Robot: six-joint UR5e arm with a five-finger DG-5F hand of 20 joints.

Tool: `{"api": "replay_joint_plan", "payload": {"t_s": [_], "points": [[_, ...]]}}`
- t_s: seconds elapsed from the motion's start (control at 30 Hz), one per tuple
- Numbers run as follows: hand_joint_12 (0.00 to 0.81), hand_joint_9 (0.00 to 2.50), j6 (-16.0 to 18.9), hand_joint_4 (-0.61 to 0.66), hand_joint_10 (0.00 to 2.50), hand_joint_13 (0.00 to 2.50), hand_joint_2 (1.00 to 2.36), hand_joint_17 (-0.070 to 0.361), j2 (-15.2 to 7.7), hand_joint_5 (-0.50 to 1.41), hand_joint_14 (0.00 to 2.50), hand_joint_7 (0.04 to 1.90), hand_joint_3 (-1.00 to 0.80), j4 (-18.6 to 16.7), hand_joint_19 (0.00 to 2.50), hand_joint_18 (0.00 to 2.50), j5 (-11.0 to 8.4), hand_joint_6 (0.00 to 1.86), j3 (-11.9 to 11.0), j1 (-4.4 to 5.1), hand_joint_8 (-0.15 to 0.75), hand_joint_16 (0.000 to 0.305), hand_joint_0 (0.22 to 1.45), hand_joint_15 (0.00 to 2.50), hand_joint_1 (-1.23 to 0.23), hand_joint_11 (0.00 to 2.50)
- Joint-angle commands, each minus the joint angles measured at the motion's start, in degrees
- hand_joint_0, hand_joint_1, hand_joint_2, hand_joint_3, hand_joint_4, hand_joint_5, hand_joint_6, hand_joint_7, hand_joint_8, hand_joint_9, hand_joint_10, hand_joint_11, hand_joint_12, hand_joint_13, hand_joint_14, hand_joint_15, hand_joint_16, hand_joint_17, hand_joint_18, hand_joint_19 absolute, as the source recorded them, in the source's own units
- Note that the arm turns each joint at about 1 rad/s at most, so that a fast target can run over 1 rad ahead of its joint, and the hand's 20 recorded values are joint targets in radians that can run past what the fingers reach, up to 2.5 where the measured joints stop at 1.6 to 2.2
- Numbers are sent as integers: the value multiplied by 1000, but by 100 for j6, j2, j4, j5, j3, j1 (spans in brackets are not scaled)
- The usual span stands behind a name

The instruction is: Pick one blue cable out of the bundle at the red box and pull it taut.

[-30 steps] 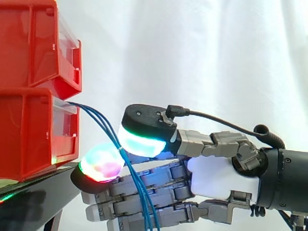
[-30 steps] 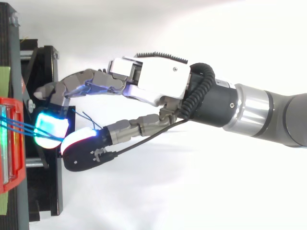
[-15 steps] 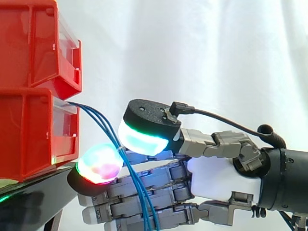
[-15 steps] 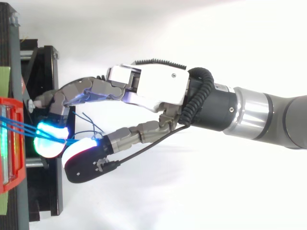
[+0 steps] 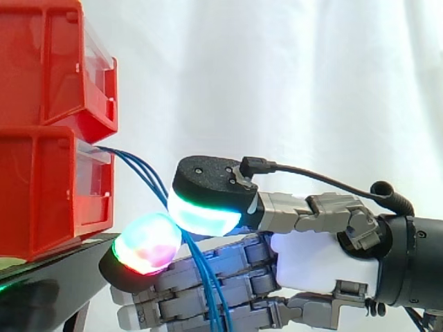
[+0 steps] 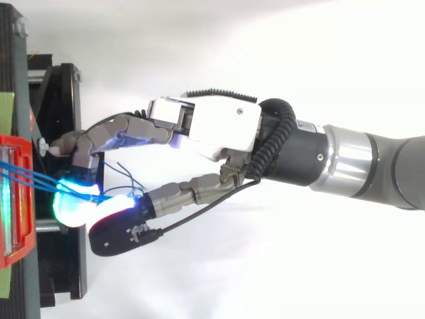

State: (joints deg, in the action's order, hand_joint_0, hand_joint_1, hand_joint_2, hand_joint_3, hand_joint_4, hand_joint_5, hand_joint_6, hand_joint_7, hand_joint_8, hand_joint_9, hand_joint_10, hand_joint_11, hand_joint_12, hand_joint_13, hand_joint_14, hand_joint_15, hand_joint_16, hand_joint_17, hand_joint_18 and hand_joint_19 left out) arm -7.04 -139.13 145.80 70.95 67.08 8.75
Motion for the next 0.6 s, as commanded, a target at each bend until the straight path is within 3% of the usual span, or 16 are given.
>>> {"api": "replay_joint_plan", "payload": {"t_s": [0.0, 0.33, 0.57], "points": [[325, 352, 10, 219, 1, 251, 1009, 118, 0, -183, 4, 796, -340, -8, 100, 182, 6, 861, 7, -23, 288, 52, 583, 124, -688, 73], [331, 359, 45, 247, 1, 245, 1005, 122, 9, -161, 4, 815, -427, -17, 112, 166, 68, 790, -2, -49, 296, 54, 539, 124, -630, 70], [321, 378, 80, 218, 0, 244, 1009, 117, 0, -146, 5, 886, -336, 1, 111, 157, 77, 760, -2, -67, 289, 52, 585, 123, -655, 64]]}}
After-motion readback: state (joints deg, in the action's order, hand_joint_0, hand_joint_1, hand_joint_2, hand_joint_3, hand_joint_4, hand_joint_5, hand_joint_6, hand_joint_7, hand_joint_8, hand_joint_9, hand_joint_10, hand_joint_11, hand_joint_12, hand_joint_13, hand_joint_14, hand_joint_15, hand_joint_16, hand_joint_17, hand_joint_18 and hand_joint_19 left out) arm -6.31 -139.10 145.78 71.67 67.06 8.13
